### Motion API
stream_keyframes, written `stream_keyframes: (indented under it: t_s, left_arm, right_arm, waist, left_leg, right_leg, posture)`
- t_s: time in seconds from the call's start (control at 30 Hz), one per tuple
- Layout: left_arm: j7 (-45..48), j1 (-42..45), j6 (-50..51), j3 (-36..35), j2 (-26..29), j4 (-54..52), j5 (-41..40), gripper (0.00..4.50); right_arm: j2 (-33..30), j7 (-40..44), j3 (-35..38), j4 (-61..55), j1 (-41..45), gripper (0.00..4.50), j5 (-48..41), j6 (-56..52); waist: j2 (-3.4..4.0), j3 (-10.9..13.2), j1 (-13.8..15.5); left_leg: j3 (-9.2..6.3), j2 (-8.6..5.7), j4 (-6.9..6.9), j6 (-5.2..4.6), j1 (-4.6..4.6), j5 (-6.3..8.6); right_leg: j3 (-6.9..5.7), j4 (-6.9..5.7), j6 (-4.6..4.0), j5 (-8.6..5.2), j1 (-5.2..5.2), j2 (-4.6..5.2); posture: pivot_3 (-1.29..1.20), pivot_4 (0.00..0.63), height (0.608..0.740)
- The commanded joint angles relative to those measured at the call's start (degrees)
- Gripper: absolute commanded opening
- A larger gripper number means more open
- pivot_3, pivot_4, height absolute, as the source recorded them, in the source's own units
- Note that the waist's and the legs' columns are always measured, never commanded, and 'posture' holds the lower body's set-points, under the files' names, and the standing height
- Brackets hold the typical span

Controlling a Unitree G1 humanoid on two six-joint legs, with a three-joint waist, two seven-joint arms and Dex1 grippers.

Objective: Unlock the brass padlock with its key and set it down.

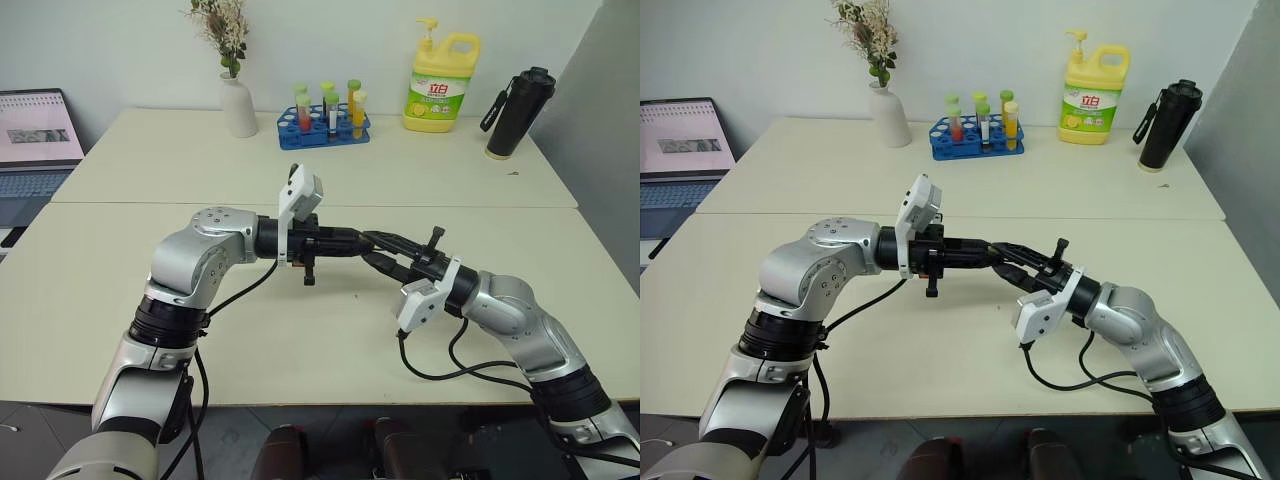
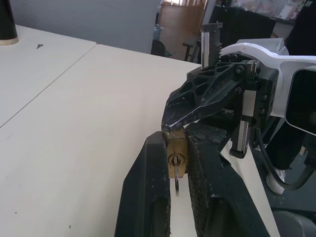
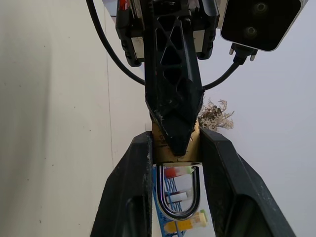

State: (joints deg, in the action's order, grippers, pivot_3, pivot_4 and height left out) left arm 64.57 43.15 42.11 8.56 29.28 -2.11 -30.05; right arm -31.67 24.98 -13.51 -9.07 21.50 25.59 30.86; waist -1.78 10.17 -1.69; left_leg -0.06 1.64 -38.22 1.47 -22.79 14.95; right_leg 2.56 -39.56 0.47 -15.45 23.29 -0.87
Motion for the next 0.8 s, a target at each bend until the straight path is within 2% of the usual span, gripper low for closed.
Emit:
stream_keyframes:
  t_s: [0.03,0.13,0.33,0.47,0.57,0.6,0.8]
  left_arm:
    - [0.2,0.2,-1.1,-0.5,-0.1,-0.2,-0.1,0.17]
    - [0.1,0.5,-1.4,-0.7,-0.2,0.4,-0.1,0.17]
    - [0.3,1.3,-2.1,-1.3,-0.3,2.3,-0.1,0.17]
    - [0.8,1.5,-2.7,-1.0,-0.3,3.3,0.0,0.17]
    - [2.1,1.7,-2.7,-0.5,-0.3,3.3,-0.4,0.17]
    - [2.5,1.8,-2.9,-0.3,-0.3,3.3,-0.4,0.17]
    - [4.1,1.3,-3.1,0.1,0.3,1.9,-0.2,0.17]
  right_arm:
    - [-2.0,0.9,2.7,-2.3,-0.3,2.62,-0.9,-1.7]
    - [-3.5,1.5,3.4,-2.6,-1.4,2.65,-1.4,-2.2]
    - [-8.8,4.6,6.4,-4.3,-6.9,2.65,-8.2,-1.2]
    - [-10.3,8.7,5.9,-6.9,-8.2,1.3,-16.0,0.2]
    - [-9.3,11.4,4.8,-7.9,-7.1,0.23,-21.3,-3.0]
    - [-8.9,12.0,4.6,-8.0,-6.6,0.0,-22.3,-3.8]
    - [-7.7,14.0,4.5,-7.7,-4.4,0.0,-23.6,-6.2]
  waist:
    - [0.0,0.0,0.0]
    - [0.0,0.0,0.0]
    - [0.0,0.0,0.1]
    - [0.0,0.0,-0.2]
    - [0.0,0.0,-0.1]
    - [0.0,0.0,-0.1]
    - [0.0,0.0,0.0]
  left_leg:
    - [0.0,0.0,0.0,0.0,0.0,0.0]
    - [0.0,-0.01,0.0,0.0,-0.01,0.0]
    - [0.02,-0.02,0.01,0.0,-0.04,0.0]
    - [0.01,0.0,0.03,-0.01,0.01,0.0]
    - [0.01,0.0,0.03,-0.01,0.02,0.0]
    - [0.01,0.0,0.03,-0.01,0.02,0.0]
    - [0.0,0.0,0.01,-0.01,0.0,0.0]
  right_leg:
    - [0.0,0.0,0.0,0.0,0.0,0.0]
    - [-0.01,0.01,0.0,0.0,0.0,0.0]
    - [-0.01,0.06,0.0,0.0,0.0,0.01]
    - [0.01,0.02,0.0,0.0,0.0,-0.02]
    - [0.0,0.02,0.01,-0.01,0.0,-0.05]
    - [0.0,0.02,0.01,-0.01,0.0,-0.05]
    - [-0.01,0.03,0.01,0.0,0.0,-0.03]
  posture:
    - [0.0,0.15,0.74]
    - [0.0,0.15,0.74]
    - [0.0,0.15,0.74]
    - [0.0,0.15,0.74]
    - [0.0,0.15,0.74]
    - [0.0,0.15,0.74]
    - [0.0,0.15,0.74]
